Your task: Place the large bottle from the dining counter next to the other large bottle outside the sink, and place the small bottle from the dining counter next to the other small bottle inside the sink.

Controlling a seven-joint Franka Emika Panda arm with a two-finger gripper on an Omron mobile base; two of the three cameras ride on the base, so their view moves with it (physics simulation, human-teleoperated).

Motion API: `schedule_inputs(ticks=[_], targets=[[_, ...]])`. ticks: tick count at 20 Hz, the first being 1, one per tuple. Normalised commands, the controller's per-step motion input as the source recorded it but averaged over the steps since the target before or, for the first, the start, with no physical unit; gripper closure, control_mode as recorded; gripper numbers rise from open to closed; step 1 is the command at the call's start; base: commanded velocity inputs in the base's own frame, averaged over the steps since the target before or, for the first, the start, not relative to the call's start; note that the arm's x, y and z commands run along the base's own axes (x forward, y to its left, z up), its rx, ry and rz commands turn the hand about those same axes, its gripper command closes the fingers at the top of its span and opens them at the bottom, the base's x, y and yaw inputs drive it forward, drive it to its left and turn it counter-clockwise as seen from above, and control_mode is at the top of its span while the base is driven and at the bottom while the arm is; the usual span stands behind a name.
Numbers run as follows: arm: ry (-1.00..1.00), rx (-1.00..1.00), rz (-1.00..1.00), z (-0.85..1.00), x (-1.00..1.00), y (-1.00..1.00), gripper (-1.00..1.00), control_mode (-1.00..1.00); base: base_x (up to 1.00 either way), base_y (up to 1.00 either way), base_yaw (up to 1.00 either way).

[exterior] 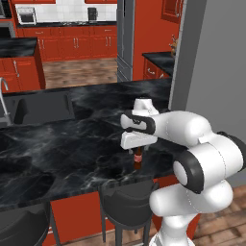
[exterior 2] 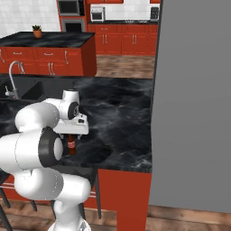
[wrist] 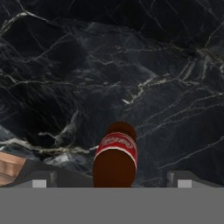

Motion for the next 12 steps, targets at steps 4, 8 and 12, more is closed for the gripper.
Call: schedule_inputs(ticks=[4, 8, 12], targets=[[0.00, 0.00, 0.00, 0.00, 0.00, 0.00, -1.00, -1.00, 0.00, 0.00, 0.00], [0.00, 0.00, 0.00, 0.00, 0.00, 0.00, -1.00, -1.00, 0.00, 0.00, 0.00], [0.00, 0.00, 0.00, 0.00, 0.00, 0.00, 1.00, -1.00, 0.00, 0.00, 0.00]])
